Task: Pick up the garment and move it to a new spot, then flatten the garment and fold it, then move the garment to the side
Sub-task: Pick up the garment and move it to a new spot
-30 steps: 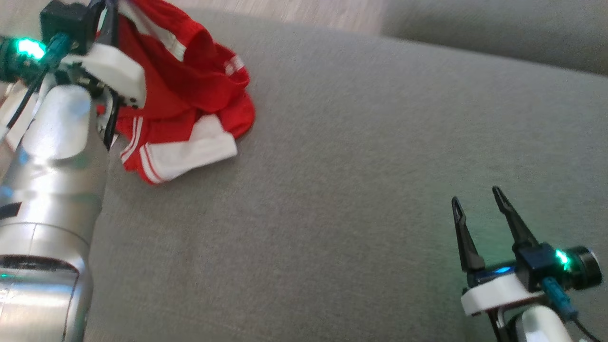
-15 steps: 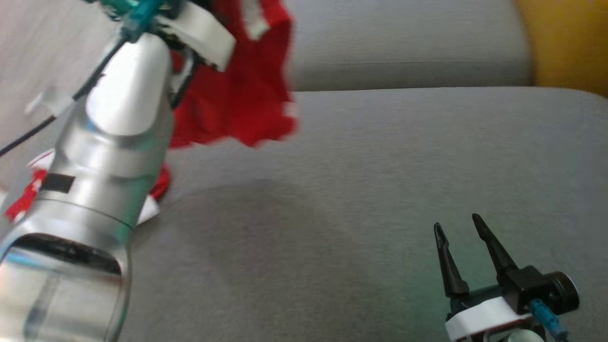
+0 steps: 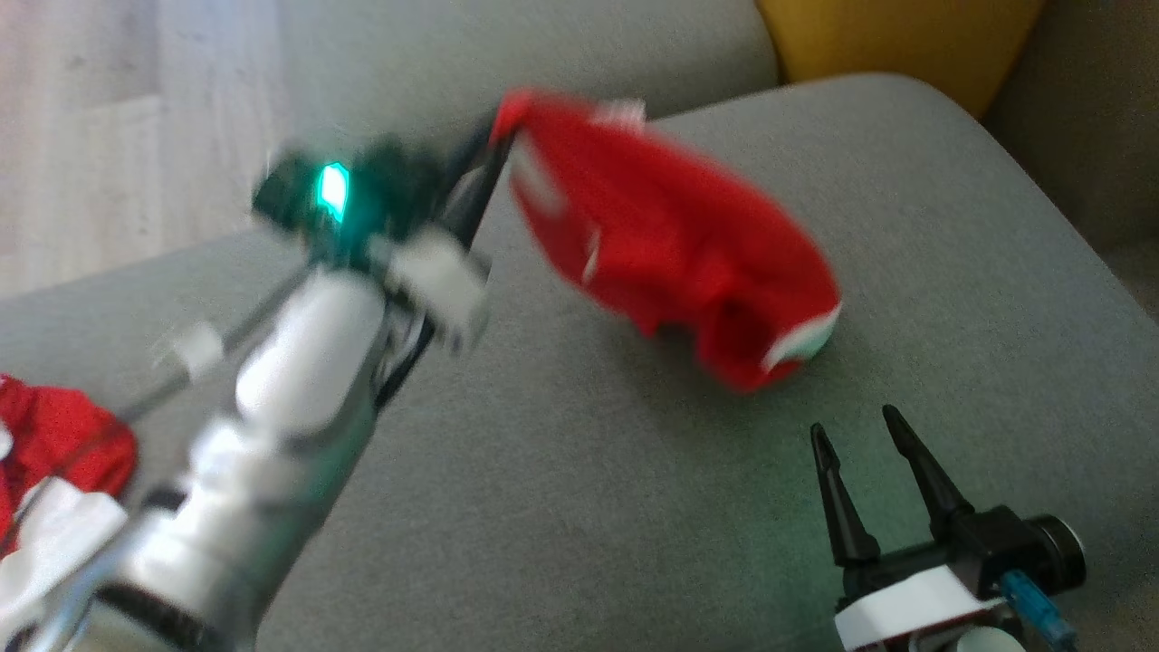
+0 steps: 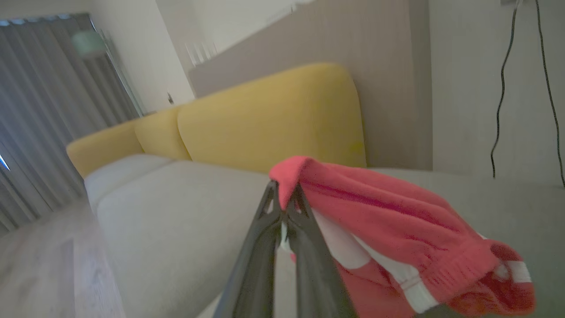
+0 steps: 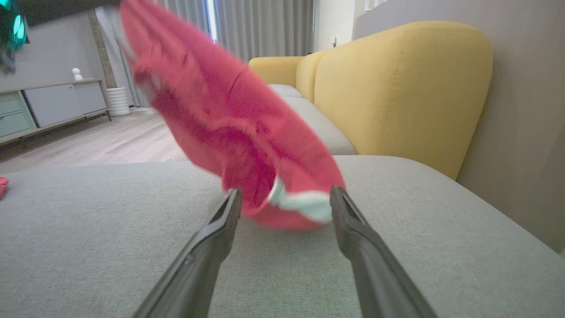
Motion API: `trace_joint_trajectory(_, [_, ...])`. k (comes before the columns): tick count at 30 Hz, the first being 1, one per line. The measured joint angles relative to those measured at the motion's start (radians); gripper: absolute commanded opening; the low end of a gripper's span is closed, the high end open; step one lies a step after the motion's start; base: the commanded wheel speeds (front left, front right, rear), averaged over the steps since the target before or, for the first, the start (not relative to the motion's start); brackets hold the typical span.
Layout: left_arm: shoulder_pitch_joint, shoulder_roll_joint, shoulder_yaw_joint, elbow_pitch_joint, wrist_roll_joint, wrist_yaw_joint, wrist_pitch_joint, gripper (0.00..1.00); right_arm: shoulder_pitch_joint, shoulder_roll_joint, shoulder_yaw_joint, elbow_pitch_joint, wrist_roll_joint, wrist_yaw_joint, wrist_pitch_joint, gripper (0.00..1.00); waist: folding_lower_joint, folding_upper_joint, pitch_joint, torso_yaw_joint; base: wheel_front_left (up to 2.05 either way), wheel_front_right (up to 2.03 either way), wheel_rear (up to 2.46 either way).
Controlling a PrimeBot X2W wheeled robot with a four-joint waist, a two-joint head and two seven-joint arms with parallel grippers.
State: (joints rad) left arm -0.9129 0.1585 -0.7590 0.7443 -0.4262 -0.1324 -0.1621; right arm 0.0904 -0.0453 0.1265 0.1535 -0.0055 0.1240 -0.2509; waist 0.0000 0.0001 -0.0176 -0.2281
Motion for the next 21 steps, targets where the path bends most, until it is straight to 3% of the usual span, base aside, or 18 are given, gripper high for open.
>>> trace_joint_trajectory(3, [0.101, 0.028, -0.018, 0.073, 0.002, 0.006, -0.036, 0.00, -0.013, 0.000, 0.015, -0.005, 0.015, 0.000, 0.000, 1.00, 0.0001, 0.0000, 0.042, -0.028, 0.00, 0.00, 0.00])
trace_joint_trajectory(7, [0.149, 0.051, -0.002, 0.162, 0.006, 0.072, -0.076, 0.00, -0.057, 0.000, 0.025, -0.006, 0.024, 0.000, 0.000, 1.00, 0.0004, 0.0000, 0.100, -0.053, 0.00, 0.00, 0.00])
trace_joint_trajectory(8, [0.150, 0.050, 0.012, 0.171, 0.006, 0.083, -0.082, 0.31, -0.063, 0.000, 0.023, -0.006, 0.024, 0.000, 0.000, 1.00, 0.0004, 0.0000, 0.111, -0.057, 0.00, 0.00, 0.00])
trace_joint_trajectory(9, [0.150, 0.047, 0.021, 0.177, 0.005, 0.089, -0.087, 1.00, -0.065, 0.000, 0.021, -0.005, 0.024, 0.000, 0.000, 1.00, 0.0004, 0.0000, 0.118, -0.058, 0.00, 0.00, 0.00])
trace_joint_trajectory(12, [0.165, 0.033, 0.050, 0.149, 0.003, 0.092, -0.087, 1.00, -0.060, 0.000, 0.006, 0.004, 0.025, 0.000, 0.000, 1.00, 0.0003, 0.0000, 0.119, -0.047, 0.00, 0.00, 0.00])
trace_joint_trajectory(21, [0.404, 0.018, 0.214, -0.152, 0.044, 0.154, -0.091, 1.00, -0.039, 0.000, -0.023, 0.011, 0.024, 0.000, 0.000, 1.00, 0.0000, 0.0000, 0.047, 0.046, 0.00, 0.00, 0.00])
